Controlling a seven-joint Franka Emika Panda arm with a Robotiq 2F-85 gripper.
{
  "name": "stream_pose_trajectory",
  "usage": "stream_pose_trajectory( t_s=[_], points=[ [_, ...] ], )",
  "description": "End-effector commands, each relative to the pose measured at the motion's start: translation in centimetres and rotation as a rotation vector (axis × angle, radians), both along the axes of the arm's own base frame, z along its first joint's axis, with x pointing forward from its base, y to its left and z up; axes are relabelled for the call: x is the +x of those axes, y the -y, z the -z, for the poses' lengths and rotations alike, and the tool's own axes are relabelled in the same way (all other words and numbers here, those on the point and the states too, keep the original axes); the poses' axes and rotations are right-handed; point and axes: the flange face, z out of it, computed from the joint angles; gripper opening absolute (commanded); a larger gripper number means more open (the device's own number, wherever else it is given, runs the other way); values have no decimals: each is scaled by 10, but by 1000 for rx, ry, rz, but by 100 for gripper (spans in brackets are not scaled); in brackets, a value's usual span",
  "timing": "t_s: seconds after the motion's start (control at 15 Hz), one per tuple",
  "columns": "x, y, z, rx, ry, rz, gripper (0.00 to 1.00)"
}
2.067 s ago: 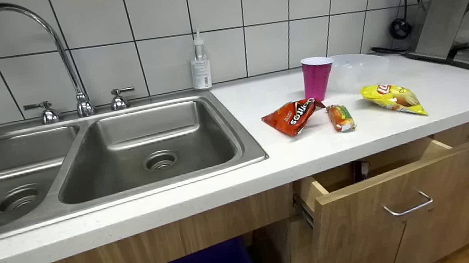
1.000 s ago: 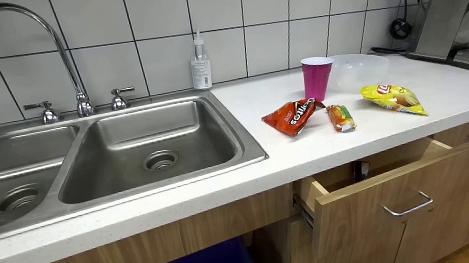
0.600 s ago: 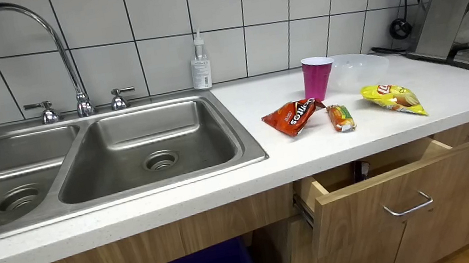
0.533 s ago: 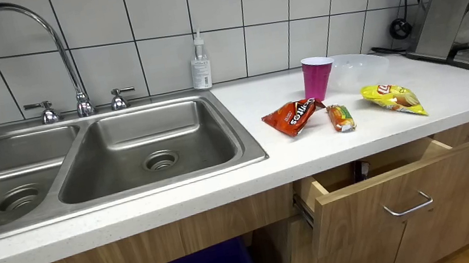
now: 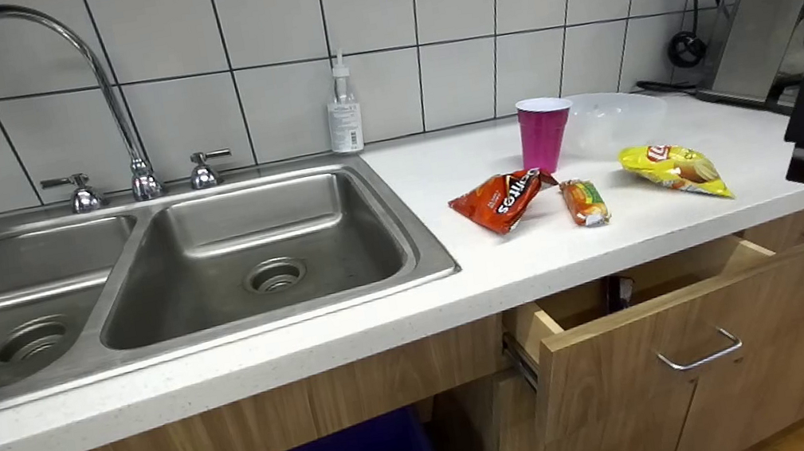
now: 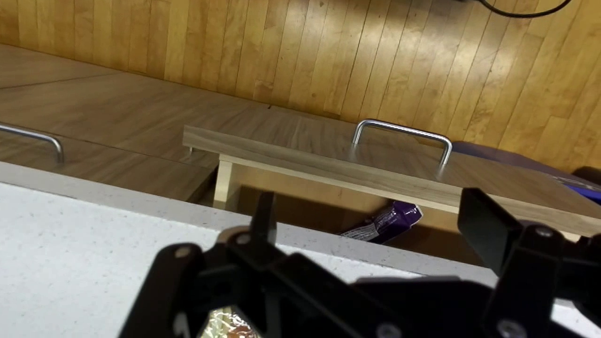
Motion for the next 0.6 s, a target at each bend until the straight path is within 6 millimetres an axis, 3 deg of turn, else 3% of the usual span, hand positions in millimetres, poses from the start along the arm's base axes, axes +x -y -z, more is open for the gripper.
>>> stream_pose_trajectory(
  t_s=[0.0,0.53],
  points=[
    [14,-11,23,30,12,-48,100],
    [30,-28,76,84,24,-5,100]
  ],
)
